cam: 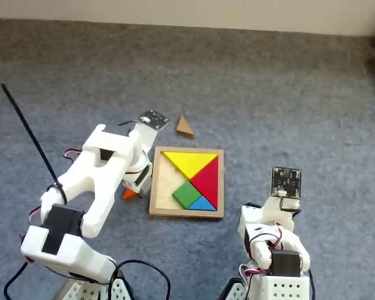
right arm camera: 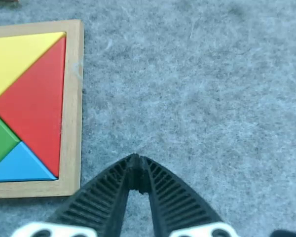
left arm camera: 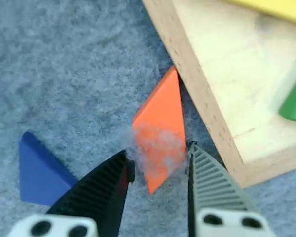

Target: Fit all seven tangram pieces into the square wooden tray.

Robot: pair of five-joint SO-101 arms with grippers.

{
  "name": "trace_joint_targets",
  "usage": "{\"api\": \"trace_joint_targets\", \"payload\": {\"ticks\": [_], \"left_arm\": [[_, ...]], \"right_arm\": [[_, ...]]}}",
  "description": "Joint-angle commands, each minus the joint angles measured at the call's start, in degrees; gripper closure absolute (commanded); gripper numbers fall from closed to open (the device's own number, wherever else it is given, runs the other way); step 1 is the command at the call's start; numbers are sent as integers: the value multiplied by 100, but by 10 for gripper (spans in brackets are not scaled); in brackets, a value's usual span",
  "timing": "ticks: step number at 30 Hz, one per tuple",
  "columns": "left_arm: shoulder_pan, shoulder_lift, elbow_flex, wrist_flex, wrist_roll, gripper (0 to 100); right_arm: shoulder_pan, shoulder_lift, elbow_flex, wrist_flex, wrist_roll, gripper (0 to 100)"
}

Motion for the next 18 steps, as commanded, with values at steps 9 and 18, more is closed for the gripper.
{"api": "trace_joint_targets", "payload": {"ticks": [9, 18], "left_arm": [[286, -2141, 875, -79, 220, 831], [356, -681, 725, -668, 334, 831]], "right_arm": [[66, -75, 804, 40, -53, 993], [66, -75, 804, 40, -53, 993]]}}
